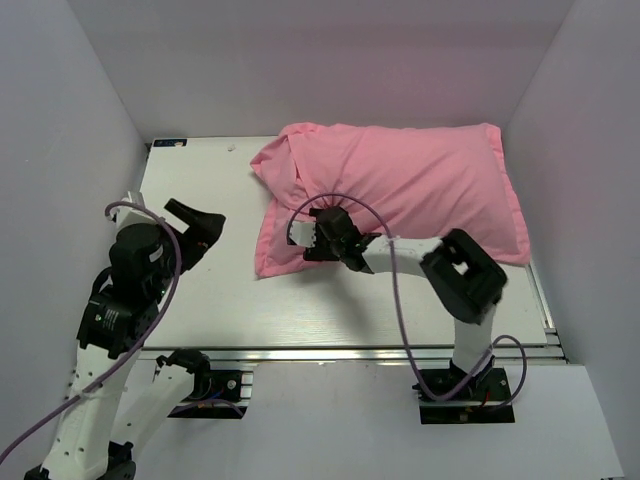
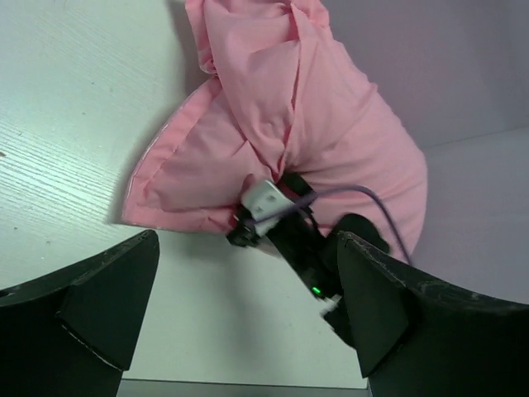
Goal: Put the pillow into the pillowcase
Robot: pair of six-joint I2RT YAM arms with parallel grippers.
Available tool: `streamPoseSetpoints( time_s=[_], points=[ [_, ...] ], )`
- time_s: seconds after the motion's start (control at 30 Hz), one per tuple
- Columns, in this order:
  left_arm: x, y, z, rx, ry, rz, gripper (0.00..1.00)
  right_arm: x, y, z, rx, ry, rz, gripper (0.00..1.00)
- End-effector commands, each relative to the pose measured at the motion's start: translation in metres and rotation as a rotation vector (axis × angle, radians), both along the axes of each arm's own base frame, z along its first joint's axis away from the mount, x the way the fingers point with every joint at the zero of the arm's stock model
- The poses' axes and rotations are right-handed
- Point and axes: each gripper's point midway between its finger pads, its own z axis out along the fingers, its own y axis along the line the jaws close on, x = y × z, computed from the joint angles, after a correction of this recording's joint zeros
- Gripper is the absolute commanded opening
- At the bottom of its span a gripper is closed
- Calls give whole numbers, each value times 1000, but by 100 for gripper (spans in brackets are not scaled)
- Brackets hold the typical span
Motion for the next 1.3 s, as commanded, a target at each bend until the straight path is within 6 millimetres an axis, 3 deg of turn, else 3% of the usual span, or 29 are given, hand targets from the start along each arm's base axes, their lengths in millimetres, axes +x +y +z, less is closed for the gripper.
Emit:
streamPoseSetpoints(
  time_s=[0.0,0.07,0.13,0.17,0.2,0.27,0.3,0.33,0.37,0.4,0.5,0.53,0.6,0.63,0.67,0.77,0.83,0.87,0.9,0.93,1.0,1.03,1.07,1.1,1.13,1.17,1.2,1.23,1.27],
  points=[
    [-10,3,0,-36,-4,15,97,82,-8,50,18,-350,-158,89],
    [-15,7,1,-45,-24,30,96,97,-5,38,10,-339,-159,86],
    [-17,9,5,-57,-51,44,96,102,0,31,17,-274,-110,61],
    [-21,11,8,-64,-73,47,95,100,2,25,42,-208,-107,45],
    [-22,11,12,-71,-94,46,95,99,2,26,38,-127,-104,5],
    [-25,13,17,-68,-123,45,94,88,18,45,164,-7,-100,0],
    [-28,14,25,-73,-161,43,94,87,31,76,238,13,-81,0],
    [-29,14,31,-75,-191,38,94,65,45,86,288,125,3,0],
    [-29,13,32,-61,-213,22,94,52,57,123,399,170,20,0],
    [-32,13,47,-74,-287,12,93,49,75,182,513,146,67,0],
    [-34,11,70,-70,-418,-17,93,12,114,275,745,282,173,0],
    [-36,11,77,-68,-450,-23,93,0,127,348,870,251,285,0],
    [-41,13,95,-55,-523,-25,93,-24,131,432,1077,236,377,0],
    [-43,14,100,-51,-539,-22,93,-30,128,456,1153,217,399,0],
    [-45,18,105,-41,-555,-10,93,-38,119,501,1281,108,476,0],
    [-53,24,115,-28,-578,6,93,-44,87,559,1498,-20,466,0],
    [-56,27,114,-26,-571,19,93,-23,62,578,1614,-75,350,0],
    [-59,29,112,-34,-569,26,93,4,36,584,1671,-146,231,0],
    [-60,29,111,-44,-569,27,93,20,22,582,1683,-181,162,0],
    [-59,28,107,-50,-561,27,94,53,-3,572,1676,-232,52,0],
    [-62,28,106,-79,-574,28,93,103,-33,539,1637,-261,-127,0],
    [-62,28,104,-86,-575,26,93,144,-57,508,1581,-288,-247,9],
    [-61,26,101,-97,-578,23,94,165,-74,492,1510,-330,-317,31],
    [-59,25,99,-100,-577,21,93,189,-90,466,1435,-353,-407,45],
    [-58,24,98,-102,-578,18,94,224,-113,416,1305,-343,-524,59],
    [-54,23,96,-101,-569,16,94,239,-128,386,1174,-351,-585,84],
    [-52,22,96,-99,-566,12,94,249,-142,355,1086,-318,-638,89],
    [-50,20,96,-89,-560,5,94,253,-173,326,1009,-284,-728,89],
    [-48,19,95,-83,-550,2,94,252,-188,306,977,-257,-770,89]
  ],
)
